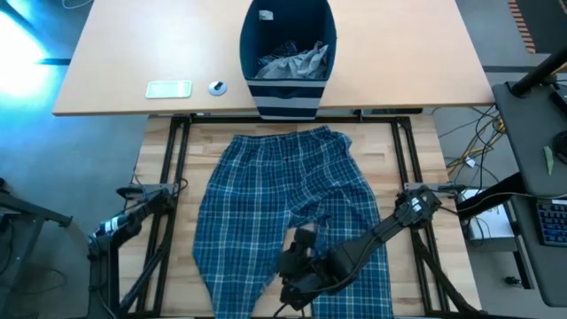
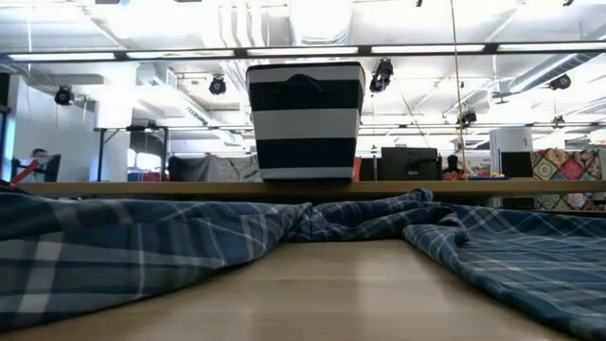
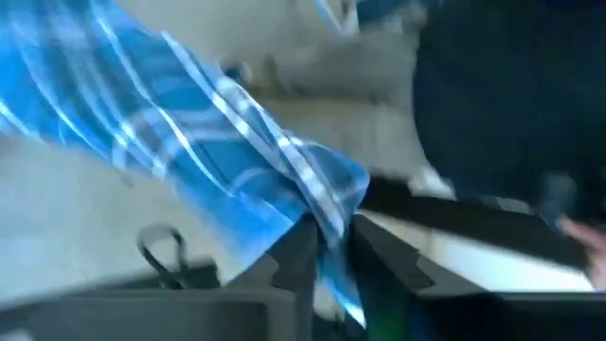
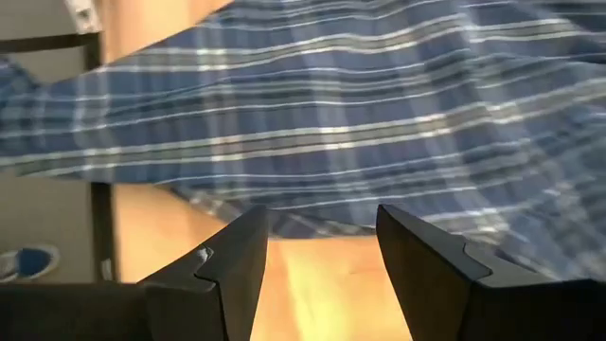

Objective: Fold Laundry from Bin
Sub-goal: Fold the blue patterned pants

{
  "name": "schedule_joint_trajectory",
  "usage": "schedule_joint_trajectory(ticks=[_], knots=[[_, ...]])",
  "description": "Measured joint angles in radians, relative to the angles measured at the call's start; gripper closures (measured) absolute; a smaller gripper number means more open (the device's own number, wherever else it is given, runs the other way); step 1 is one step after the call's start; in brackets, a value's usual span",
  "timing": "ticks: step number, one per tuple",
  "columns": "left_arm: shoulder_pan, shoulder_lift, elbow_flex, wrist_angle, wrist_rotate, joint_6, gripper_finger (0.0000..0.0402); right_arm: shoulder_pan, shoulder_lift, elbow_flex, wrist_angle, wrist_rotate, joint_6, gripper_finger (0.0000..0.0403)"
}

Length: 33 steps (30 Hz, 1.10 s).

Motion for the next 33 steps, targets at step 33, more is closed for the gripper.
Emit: schedule_joint_trajectory(ticks=[33], knots=[[0.252,-0.692,-1.009,-0.334,-0.316,-0.011,0.0182,-0.178,0.199,-0.076,-0.007,-0.170,0.970,0.0221]])
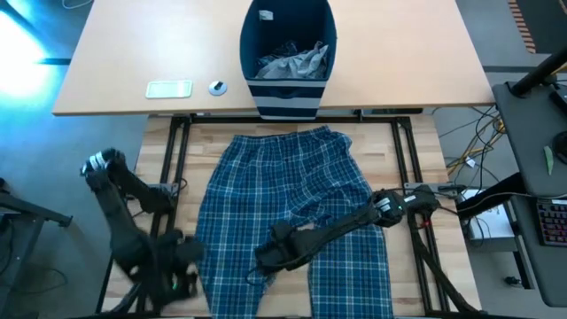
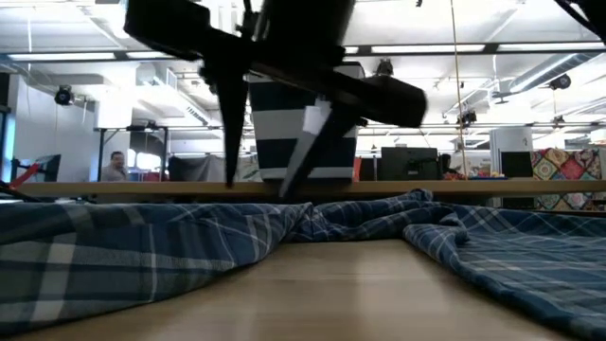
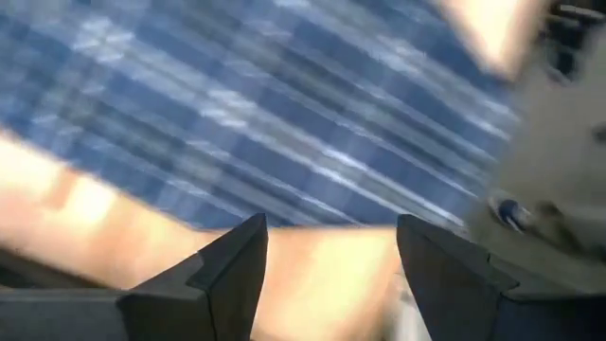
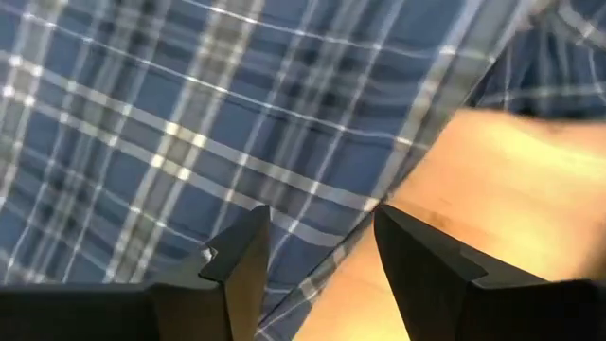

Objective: Fold Laundry from Bin
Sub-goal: Fold the blue patterned pants

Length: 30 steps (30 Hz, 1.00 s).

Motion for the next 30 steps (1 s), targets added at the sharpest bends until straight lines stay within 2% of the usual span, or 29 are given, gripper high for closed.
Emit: schedule_joint_trajectory(ticks=[4,7,11,14,16,19,20,23,27,30], knots=[[0.062,-0.173,-0.287,0.046,0.004,-0.128,0.0182,-0.034,0.000,-0.051,-0.005,-0.051,0.047,0.0243],[0.106,-0.295,-0.463,0.114,0.005,-0.165,0.0182,-0.060,0.000,-0.108,0.030,-0.066,0.072,0.0250],[0.178,-0.444,-0.642,0.172,0.009,-0.164,0.0182,-0.074,-0.001,-0.126,0.059,-0.057,0.072,0.0250],[0.262,-0.530,-0.728,0.276,0.004,-0.070,0.0182,-0.106,-0.002,-0.128,0.065,-0.068,0.047,0.0266],[0.323,-0.563,-0.765,0.329,0.018,-0.008,0.0182,-0.120,-0.004,-0.122,0.068,-0.069,0.019,0.0297],[0.385,-0.595,-0.784,0.364,0.028,0.095,0.0182,-0.122,-0.015,-0.074,0.056,-0.055,-0.047,0.0371],[0.396,-0.599,-0.785,0.366,0.028,0.126,0.0182,-0.121,-0.024,-0.051,0.042,-0.055,-0.080,0.0380],[0.407,-0.617,-0.772,0.351,0.004,0.191,0.0182,-0.124,-0.056,0.041,-0.038,-0.027,-0.154,0.0392],[0.407,-0.635,-0.728,0.308,-0.078,0.245,0.0182,-0.125,-0.125,0.177,-0.180,0.108,-0.265,0.0394],[0.411,-0.639,-0.696,0.301,-0.164,0.284,0.0182,-0.142,-0.209,0.167,-0.235,0.166,-0.335,0.0394]])
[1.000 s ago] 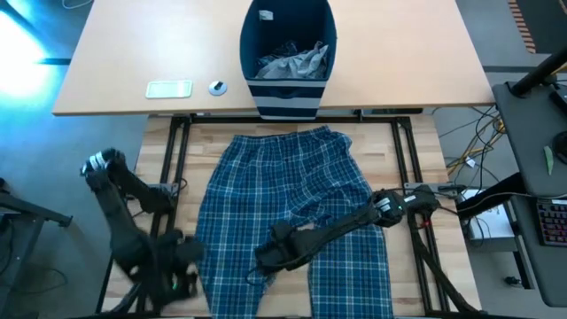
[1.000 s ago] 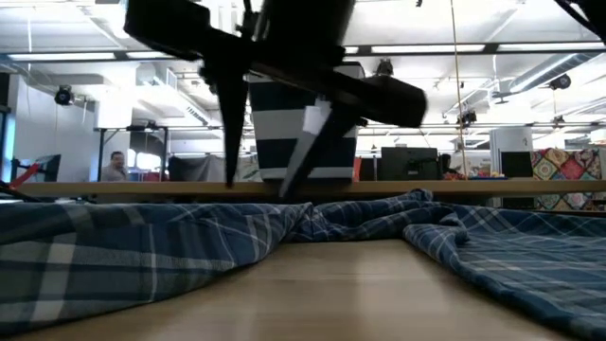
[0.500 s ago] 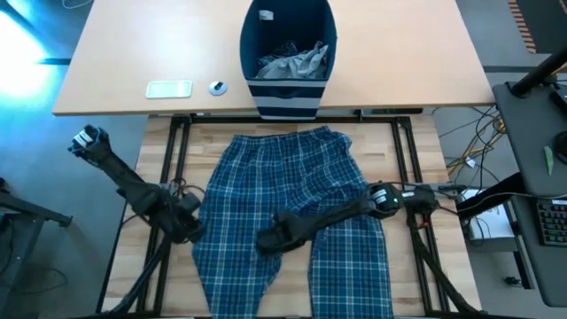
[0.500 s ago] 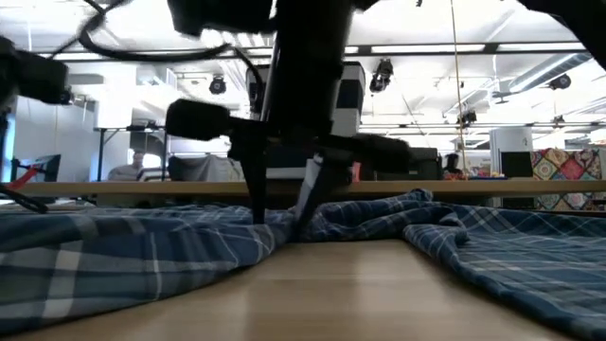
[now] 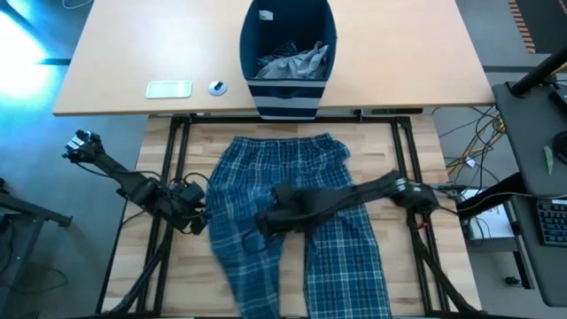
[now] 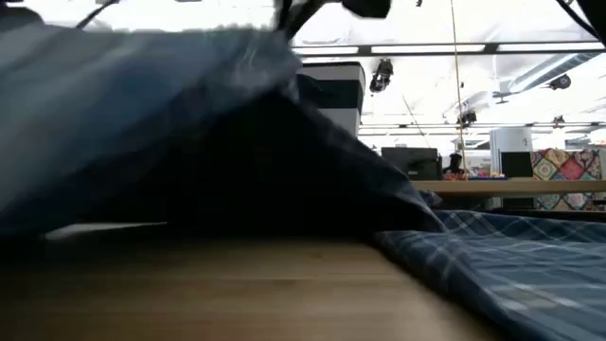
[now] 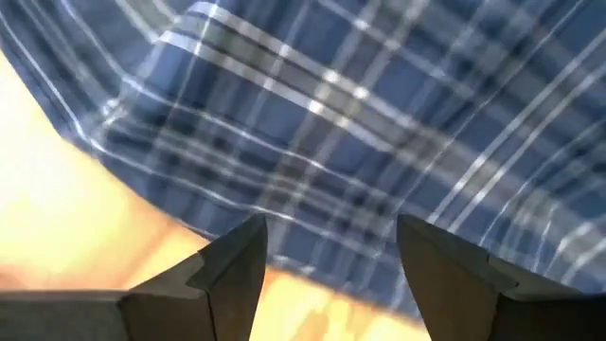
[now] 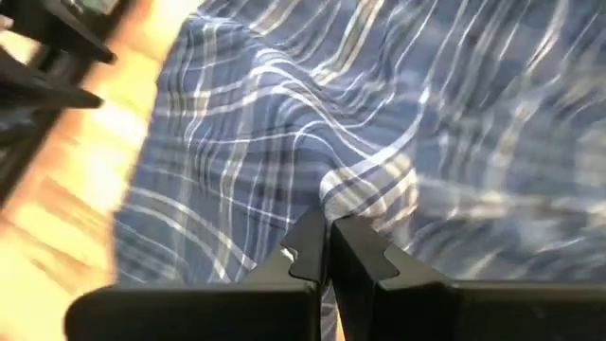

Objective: Fold Laundry from Bin
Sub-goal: Fold the blue patterned pants

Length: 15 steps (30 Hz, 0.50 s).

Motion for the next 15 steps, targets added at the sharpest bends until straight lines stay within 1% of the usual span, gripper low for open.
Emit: schedule_joint_trajectory(ticks=[2,6,12,15], knots=[[0.014,0.004,0.010,-0.008,-0.048,0.011,0.0182,-0.028,-0.025,-0.018,-0.072,0.008,-0.019,0.0394],[0.037,0.014,0.012,0.006,-0.070,0.043,0.0182,-0.088,-0.019,-0.065,-0.211,0.009,-0.075,0.0394],[0.037,0.019,0.011,0.010,-0.076,0.073,0.0182,-0.170,-0.020,-0.172,-0.203,0.007,-0.217,0.0391],[0.038,0.014,0.001,0.018,-0.027,0.080,0.0177,-0.207,-0.023,-0.199,-0.212,-0.001,-0.281,0.0369]])
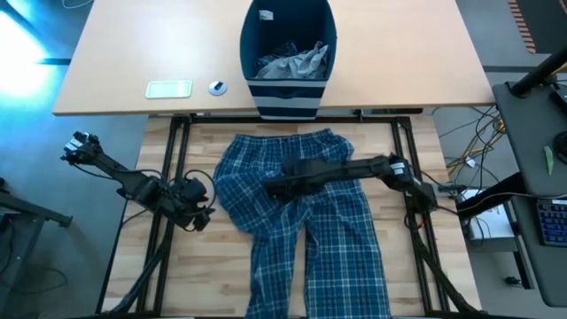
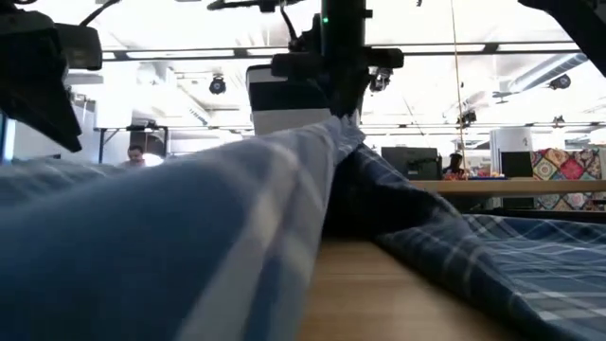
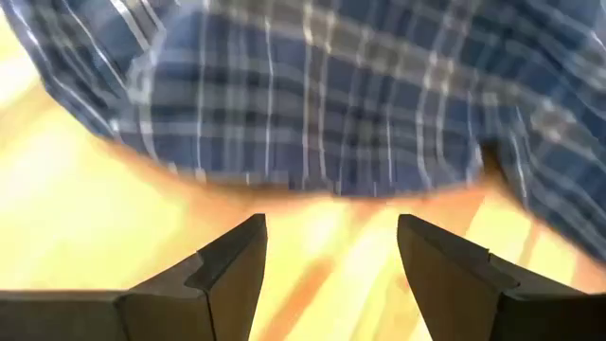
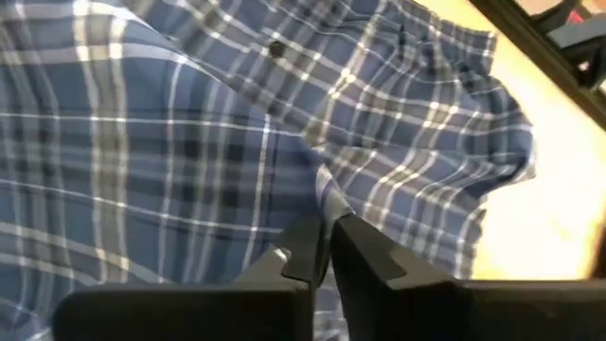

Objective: Fold Laundry from Bin
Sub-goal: Fold the blue patterned pants

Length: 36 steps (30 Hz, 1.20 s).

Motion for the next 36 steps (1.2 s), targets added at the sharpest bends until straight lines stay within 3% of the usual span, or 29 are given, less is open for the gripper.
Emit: schedule_joint_trajectory(ticks=[4,8,12,15,17,21,24,29,33,36], knots=[[0.000,0.001,-0.047,0.062,0.009,0.004,0.0161,-0.035,-0.023,-0.003,-0.006,0.022,-0.077,0.0315],[-0.002,0.023,-0.132,0.302,0.014,0.063,0.0154,-0.042,-0.053,-0.003,-0.009,0.067,-0.118,0.0256],[-0.004,0.089,-0.227,0.570,0.025,0.115,0.0153,0.028,-0.076,-0.003,-0.008,0.086,-0.122,0.0220],[0.007,0.164,-0.257,0.717,-0.025,0.188,0.0153,0.094,-0.075,-0.015,0.008,0.037,-0.079,0.0205],[0.032,0.222,-0.258,0.792,-0.038,0.239,0.0153,0.141,-0.072,-0.034,0.089,0.010,-0.064,0.0202],[0.126,0.355,-0.258,0.911,-0.039,0.322,0.0153,0.268,-0.059,-0.102,0.410,-0.040,-0.109,0.0202],[0.223,0.458,-0.259,0.935,-0.010,0.371,0.0153,0.328,-0.013,-0.161,0.574,-0.094,-0.126,0.0202],[0.331,0.617,-0.245,0.951,0.108,0.543,0.0153,0.336,0.080,-0.233,0.592,-0.180,-0.046,0.0202],[0.333,0.610,-0.227,0.854,0.083,0.552,0.0155,0.362,0.102,-0.248,0.634,-0.242,-0.064,0.0202],[0.344,0.522,-0.201,0.583,-0.016,0.584,0.0160,0.373,0.119,-0.250,0.654,-0.250,-0.113,0.0202]])
